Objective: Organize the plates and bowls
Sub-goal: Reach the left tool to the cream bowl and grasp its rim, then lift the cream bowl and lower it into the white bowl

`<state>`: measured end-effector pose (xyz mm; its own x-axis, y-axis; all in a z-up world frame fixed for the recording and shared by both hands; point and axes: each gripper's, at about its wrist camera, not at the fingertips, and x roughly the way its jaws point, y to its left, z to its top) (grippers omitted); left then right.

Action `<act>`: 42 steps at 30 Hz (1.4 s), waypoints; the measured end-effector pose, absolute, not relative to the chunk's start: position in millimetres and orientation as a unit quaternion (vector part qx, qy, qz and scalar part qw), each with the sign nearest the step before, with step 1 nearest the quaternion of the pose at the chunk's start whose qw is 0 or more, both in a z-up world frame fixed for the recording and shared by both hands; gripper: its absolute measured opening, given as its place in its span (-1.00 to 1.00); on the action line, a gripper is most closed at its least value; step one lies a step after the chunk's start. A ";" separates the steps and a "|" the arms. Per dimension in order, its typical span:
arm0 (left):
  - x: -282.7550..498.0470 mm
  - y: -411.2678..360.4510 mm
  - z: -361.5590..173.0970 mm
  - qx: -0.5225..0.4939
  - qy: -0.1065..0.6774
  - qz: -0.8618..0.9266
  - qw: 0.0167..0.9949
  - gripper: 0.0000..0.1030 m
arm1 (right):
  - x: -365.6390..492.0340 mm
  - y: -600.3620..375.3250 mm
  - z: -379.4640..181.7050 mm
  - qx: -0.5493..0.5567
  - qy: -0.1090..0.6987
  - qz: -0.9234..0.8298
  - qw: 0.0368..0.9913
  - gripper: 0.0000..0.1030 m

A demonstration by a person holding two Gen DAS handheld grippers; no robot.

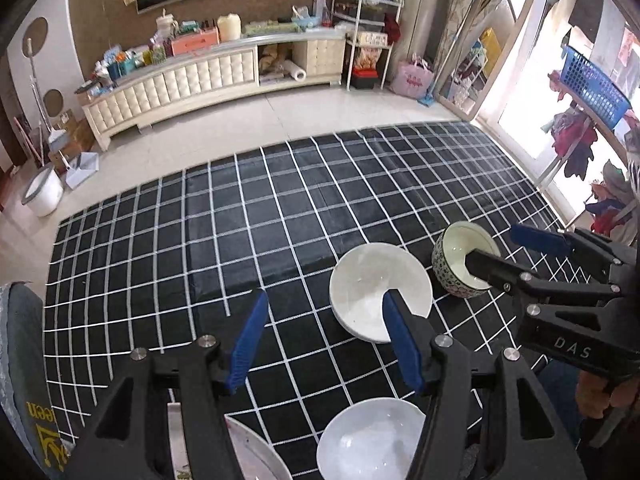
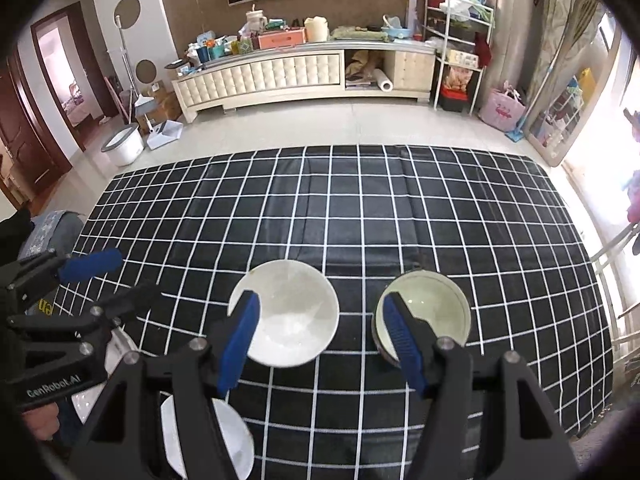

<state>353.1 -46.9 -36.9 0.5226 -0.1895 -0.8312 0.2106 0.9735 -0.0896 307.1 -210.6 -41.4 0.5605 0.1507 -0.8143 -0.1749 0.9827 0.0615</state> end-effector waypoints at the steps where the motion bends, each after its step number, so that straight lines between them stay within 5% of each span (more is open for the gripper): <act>1: 357.2 -47.8 -41.0 0.011 0.480 -0.114 0.870 0.11 | 311.0 -211.1 -46.0 -0.011 0.464 0.092 0.881 0.33; 9: 388.4 -53.5 -86.5 0.006 0.530 -0.116 0.840 0.11 | 334.5 -213.1 -79.2 -0.012 0.496 0.105 0.862 0.33; 15: 402.3 -57.6 -108.8 0.014 0.551 -0.112 0.827 -0.06 | 343.6 -213.0 -97.9 -0.018 0.513 0.126 0.849 0.00; 17: 405.8 -60.0 -116.5 0.015 0.558 -0.113 0.822 -0.09 | 346.5 -213.0 -107.2 -0.017 0.525 0.133 0.841 -0.27; 30: 414.5 -76.0 -150.7 0.018 0.585 -0.129 0.801 -0.64 | 354.0 -217.2 -144.0 -0.026 0.564 0.126 0.816 -0.62; 42: 408.8 -83.7 -150.2 0.033 0.587 -0.118 0.800 -0.82 | 335.9 -216.5 -138.5 -0.008 0.557 0.091 0.826 -0.85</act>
